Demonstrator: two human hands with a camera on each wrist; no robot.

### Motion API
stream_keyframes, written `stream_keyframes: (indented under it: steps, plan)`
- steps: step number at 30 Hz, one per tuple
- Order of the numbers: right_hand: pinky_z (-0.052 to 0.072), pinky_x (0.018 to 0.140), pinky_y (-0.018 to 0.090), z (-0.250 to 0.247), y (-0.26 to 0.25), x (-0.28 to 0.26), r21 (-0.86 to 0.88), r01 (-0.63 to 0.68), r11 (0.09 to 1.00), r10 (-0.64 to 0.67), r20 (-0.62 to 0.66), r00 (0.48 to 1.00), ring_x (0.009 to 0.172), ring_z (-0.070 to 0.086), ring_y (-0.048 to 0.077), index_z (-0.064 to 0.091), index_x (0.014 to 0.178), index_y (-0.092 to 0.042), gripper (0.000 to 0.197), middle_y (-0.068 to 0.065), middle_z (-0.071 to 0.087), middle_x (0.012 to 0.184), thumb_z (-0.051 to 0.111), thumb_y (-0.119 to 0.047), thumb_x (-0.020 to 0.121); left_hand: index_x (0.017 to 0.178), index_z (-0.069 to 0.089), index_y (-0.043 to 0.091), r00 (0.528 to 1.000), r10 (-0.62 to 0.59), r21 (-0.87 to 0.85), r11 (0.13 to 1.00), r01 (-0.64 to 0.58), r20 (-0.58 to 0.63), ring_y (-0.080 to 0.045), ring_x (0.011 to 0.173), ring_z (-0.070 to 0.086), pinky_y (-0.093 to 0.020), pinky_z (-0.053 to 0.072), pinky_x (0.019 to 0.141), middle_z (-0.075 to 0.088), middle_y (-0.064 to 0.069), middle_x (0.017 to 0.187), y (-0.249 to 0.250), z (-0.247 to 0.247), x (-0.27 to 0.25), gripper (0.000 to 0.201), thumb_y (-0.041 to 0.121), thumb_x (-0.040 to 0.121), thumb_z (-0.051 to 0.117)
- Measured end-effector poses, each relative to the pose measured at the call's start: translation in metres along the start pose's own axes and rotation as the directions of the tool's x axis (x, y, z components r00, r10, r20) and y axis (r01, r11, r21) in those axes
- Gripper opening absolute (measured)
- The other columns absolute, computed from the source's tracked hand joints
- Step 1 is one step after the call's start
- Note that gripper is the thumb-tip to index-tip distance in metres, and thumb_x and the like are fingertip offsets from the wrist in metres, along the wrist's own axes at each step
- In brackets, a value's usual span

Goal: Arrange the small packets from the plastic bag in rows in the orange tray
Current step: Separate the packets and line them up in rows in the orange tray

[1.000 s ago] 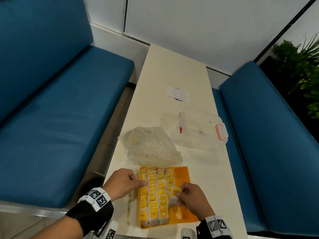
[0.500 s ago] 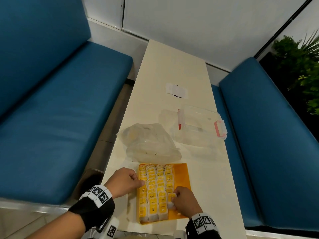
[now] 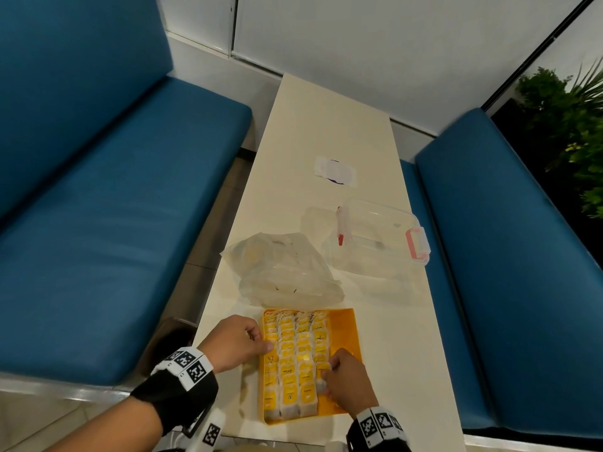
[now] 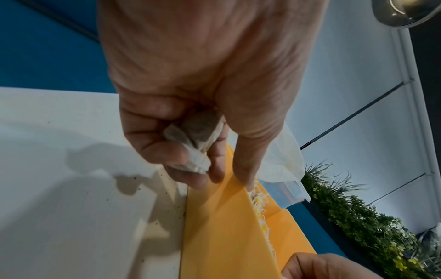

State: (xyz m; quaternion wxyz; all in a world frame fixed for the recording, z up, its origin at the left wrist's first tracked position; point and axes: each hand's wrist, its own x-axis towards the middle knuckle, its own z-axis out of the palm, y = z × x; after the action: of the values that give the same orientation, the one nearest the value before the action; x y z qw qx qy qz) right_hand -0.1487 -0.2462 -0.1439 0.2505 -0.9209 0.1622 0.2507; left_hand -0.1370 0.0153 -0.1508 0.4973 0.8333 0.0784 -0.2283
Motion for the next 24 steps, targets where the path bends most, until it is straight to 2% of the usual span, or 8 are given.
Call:
stream_keyframes:
  steps: [5, 8, 11, 15, 17, 20, 22, 24]
  plan:
    - [0.059, 0.067, 0.038, 0.004, 0.002, 0.005, 0.016, 0.016, 1.0, -0.016, 0.014, 1.0, 0.079, 0.068, 0.023, 0.048, 0.089, -0.024, 0.021, 0.001, 0.065, 0.088, 0.065, -0.012, 0.085, 0.071, 0.071, 0.016, 1.0, 0.008, -0.004, 1.0, -0.008, 0.007, -0.004, 0.063, 0.063, -0.025, 0.053, 0.066, 0.07, 0.007, 0.071, 0.0, -0.001, 0.0, 0.028, 0.039, 0.076, 0.087]
    - [0.055, 0.061, 0.031, 0.004, -0.003, 0.005, 0.015, 0.029, 0.999, -0.03, 0.009, 1.0, 0.078, 0.068, 0.021, 0.049, 0.09, -0.023, 0.019, 0.0, 0.064, 0.088, 0.062, -0.011, 0.085, 0.068, 0.069, 0.019, 1.0, 0.009, 0.003, 1.0, -0.009, 0.009, -0.005, 0.065, 0.062, -0.022, 0.05, 0.062, 0.069, 0.008, 0.07, 0.001, -0.002, 0.0, 0.027, 0.038, 0.075, 0.087]
    - [0.055, 0.06, 0.03, 0.005, -0.009, 0.005, 0.017, 0.043, 0.999, -0.043, 0.008, 0.999, 0.077, 0.068, 0.021, 0.049, 0.088, -0.023, 0.019, 0.0, 0.065, 0.087, 0.061, -0.009, 0.084, 0.068, 0.068, 0.019, 1.0, 0.008, 0.016, 1.0, -0.008, 0.005, -0.005, 0.065, 0.062, -0.02, 0.049, 0.063, 0.069, 0.008, 0.071, 0.002, -0.005, 0.001, 0.028, 0.037, 0.075, 0.087]
    - [0.059, 0.066, 0.034, 0.002, -0.019, 0.001, 0.027, 0.042, 0.999, -0.043, 0.031, 0.999, 0.08, 0.068, 0.02, 0.049, 0.089, -0.022, 0.019, 0.0, 0.065, 0.089, 0.06, -0.007, 0.085, 0.077, 0.071, 0.016, 1.0, -0.001, 0.063, 0.998, -0.001, 0.02, -0.005, 0.067, 0.062, -0.019, 0.046, 0.06, 0.069, 0.008, 0.078, 0.005, -0.018, 0.0, 0.031, 0.044, 0.078, 0.084]
    - [0.054, 0.063, 0.027, -0.005, -0.022, -0.003, -0.009, 0.057, 0.998, -0.057, 0.027, 0.998, 0.082, 0.065, 0.018, 0.05, 0.095, -0.019, 0.017, -0.001, 0.063, 0.093, 0.059, -0.008, 0.087, 0.086, 0.071, 0.02, 0.999, -0.023, 0.063, 0.998, 0.022, 0.023, -0.006, 0.064, 0.063, -0.019, 0.047, 0.057, 0.071, 0.005, 0.083, 0.011, -0.025, -0.005, 0.035, 0.054, 0.083, 0.077]
    - [0.043, 0.061, 0.016, -0.023, -0.035, -0.012, -0.026, 0.175, 0.984, -0.176, -0.061, 0.982, 0.082, 0.062, 0.013, 0.054, 0.105, -0.021, 0.017, -0.003, 0.064, 0.094, 0.062, -0.014, 0.091, 0.105, 0.066, 0.021, 0.983, -0.112, -0.256, 0.956, 0.146, 0.143, -0.013, 0.065, 0.063, -0.028, 0.051, 0.059, 0.074, -0.011, 0.096, 0.027, -0.038, -0.016, 0.048, 0.065, 0.093, 0.054]
    - [0.041, 0.064, 0.011, -0.037, -0.054, -0.023, 0.019, 0.321, 0.947, -0.318, -0.1, 0.943, 0.08, 0.061, 0.009, 0.059, 0.098, -0.026, 0.014, -0.009, 0.063, 0.087, 0.065, -0.017, 0.09, 0.119, 0.061, 0.02, 0.958, -0.096, -0.495, 0.84, 0.224, 0.272, -0.023, 0.073, 0.067, -0.032, 0.051, 0.061, 0.073, -0.018, 0.104, 0.037, -0.045, -0.024, 0.056, 0.068, 0.096, 0.043]
    - [0.043, 0.066, 0.01, -0.045, -0.074, -0.034, 0.115, 0.422, 0.899, -0.413, -0.098, 0.906, 0.076, 0.06, 0.003, 0.065, 0.093, -0.027, 0.012, -0.009, 0.065, 0.085, 0.068, -0.016, 0.088, 0.126, 0.056, 0.019, 0.94, -0.059, -0.6, 0.756, 0.262, 0.337, -0.033, 0.082, 0.07, -0.031, 0.05, 0.061, 0.073, -0.021, 0.105, 0.045, -0.045, -0.028, 0.057, 0.065, 0.099, 0.036]
